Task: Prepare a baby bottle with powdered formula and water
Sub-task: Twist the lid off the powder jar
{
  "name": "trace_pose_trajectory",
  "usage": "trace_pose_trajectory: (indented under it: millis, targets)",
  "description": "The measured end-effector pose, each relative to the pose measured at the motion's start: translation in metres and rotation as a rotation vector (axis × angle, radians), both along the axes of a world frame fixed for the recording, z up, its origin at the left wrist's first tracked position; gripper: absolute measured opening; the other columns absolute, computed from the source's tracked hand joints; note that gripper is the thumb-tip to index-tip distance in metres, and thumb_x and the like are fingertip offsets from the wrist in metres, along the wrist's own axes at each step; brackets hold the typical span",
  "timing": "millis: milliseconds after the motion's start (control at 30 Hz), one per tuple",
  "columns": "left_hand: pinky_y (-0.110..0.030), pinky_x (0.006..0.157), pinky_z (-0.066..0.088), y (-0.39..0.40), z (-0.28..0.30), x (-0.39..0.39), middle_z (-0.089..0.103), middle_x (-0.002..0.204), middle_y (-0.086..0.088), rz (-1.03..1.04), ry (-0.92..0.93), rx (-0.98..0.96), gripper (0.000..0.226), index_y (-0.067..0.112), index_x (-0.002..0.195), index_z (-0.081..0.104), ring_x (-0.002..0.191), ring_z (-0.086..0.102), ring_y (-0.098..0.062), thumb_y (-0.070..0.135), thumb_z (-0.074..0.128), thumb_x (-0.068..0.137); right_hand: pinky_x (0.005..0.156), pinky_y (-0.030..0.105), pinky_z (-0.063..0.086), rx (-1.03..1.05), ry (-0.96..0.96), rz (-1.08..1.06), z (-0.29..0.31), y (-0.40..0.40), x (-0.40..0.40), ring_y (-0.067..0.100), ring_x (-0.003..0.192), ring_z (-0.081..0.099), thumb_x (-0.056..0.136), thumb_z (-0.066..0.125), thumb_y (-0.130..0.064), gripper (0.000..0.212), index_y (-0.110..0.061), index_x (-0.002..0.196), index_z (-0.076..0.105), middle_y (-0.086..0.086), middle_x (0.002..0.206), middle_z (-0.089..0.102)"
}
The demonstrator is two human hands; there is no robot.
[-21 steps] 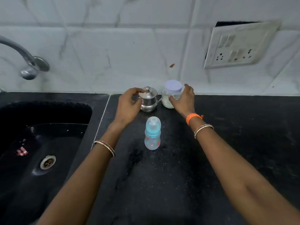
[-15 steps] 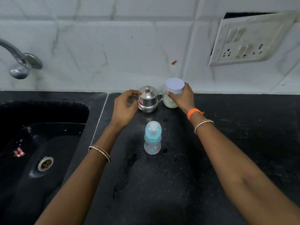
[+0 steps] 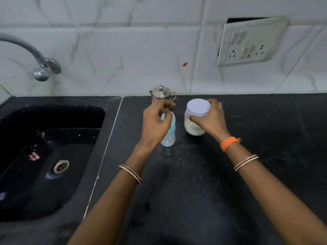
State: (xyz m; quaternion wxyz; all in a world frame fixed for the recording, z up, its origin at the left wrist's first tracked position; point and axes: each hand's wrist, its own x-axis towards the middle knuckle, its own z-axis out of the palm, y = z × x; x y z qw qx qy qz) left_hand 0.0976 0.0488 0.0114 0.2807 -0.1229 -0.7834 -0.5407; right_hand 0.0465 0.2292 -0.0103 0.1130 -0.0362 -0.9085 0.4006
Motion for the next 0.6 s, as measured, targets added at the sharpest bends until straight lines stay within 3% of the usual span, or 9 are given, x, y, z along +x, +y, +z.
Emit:
trace_pose_trajectory:
  millis: [67, 133, 200, 300, 400, 467, 600]
  targets:
    - [-0.018, 0.068, 0.048, 0.005, -0.019, 0.028, 0.068, 0.079, 0.002, -0.041, 0.019, -0.099, 0.020, 0.008, 0.080, 0.067, 0.072, 0.061, -0.006, -0.004, 0.053, 0.076, 0.092, 0.040, 0.045, 0.032, -0.063, 0.003, -0.001, 0.000, 0.025, 0.031, 0.121, 0.042, 0.064, 0.080, -0.035, 0.080, -0.010, 0.127, 0.038, 0.011, 0.128, 0.040]
    - [-0.022, 0.067, 0.050, 0.011, -0.042, 0.050, 0.068, 0.080, 0.002, -0.120, -0.076, -0.169, 0.019, 0.010, 0.084, 0.067, 0.071, 0.061, -0.009, -0.002, 0.054, 0.075, 0.093, 0.038, 0.043, 0.042, -0.114, 0.033, -0.002, -0.002, 0.046, 0.032, 0.123, 0.040, 0.065, 0.079, -0.033, 0.083, -0.010, 0.129, 0.033, 0.012, 0.130, 0.038]
    - [-0.024, 0.075, 0.050, 0.014, -0.065, 0.063, 0.064, 0.094, 0.002, -0.198, -0.239, -0.217, 0.026, 0.013, 0.101, 0.061, 0.082, 0.059, -0.008, 0.005, 0.057, 0.076, 0.095, 0.038, 0.039, 0.052, -0.175, 0.074, -0.003, -0.006, 0.063, 0.033, 0.127, 0.036, 0.066, 0.079, -0.034, 0.091, -0.012, 0.136, 0.026, 0.013, 0.136, 0.034]
    - [-0.036, 0.095, 0.046, 0.017, -0.093, 0.069, 0.050, 0.120, 0.000, -0.251, -0.428, -0.230, 0.059, 0.018, 0.125, 0.041, 0.110, 0.050, -0.013, 0.024, 0.068, 0.073, 0.096, 0.043, 0.039, 0.239, -0.262, 0.129, 0.001, -0.017, 0.083, 0.036, 0.129, 0.032, 0.067, 0.075, -0.046, 0.096, -0.014, 0.141, 0.024, 0.014, 0.136, 0.031]
    - [-0.042, 0.107, 0.038, 0.023, -0.106, 0.074, 0.041, 0.135, -0.003, -0.199, -0.482, -0.183, 0.089, 0.019, 0.136, 0.029, 0.127, 0.040, -0.017, 0.042, 0.076, 0.063, 0.090, 0.043, 0.041, 0.519, -0.261, 0.121, 0.015, -0.026, 0.095, 0.036, 0.124, 0.037, 0.069, 0.060, -0.072, 0.094, -0.010, 0.136, 0.035, 0.015, 0.134, 0.037]
    - [-0.042, 0.108, 0.038, 0.031, -0.105, 0.072, 0.039, 0.139, -0.003, -0.136, -0.508, -0.096, 0.105, 0.021, 0.139, 0.025, 0.130, 0.039, -0.017, 0.051, 0.081, 0.055, 0.085, 0.041, 0.042, 0.641, -0.189, 0.102, 0.024, -0.031, 0.098, 0.036, 0.118, 0.048, 0.072, 0.051, -0.077, 0.090, -0.008, 0.130, 0.043, 0.016, 0.130, 0.047]
    - [-0.033, 0.098, 0.048, 0.046, -0.097, 0.061, 0.056, 0.127, 0.003, -0.124, -0.526, 0.083, 0.099, 0.021, 0.131, 0.038, 0.116, 0.054, -0.008, 0.047, 0.086, 0.049, 0.071, 0.035, 0.034, 0.838, -0.084, 0.150, 0.030, -0.040, 0.097, 0.033, 0.101, 0.061, 0.075, 0.045, -0.078, 0.078, -0.010, 0.112, 0.052, 0.011, 0.110, 0.063]
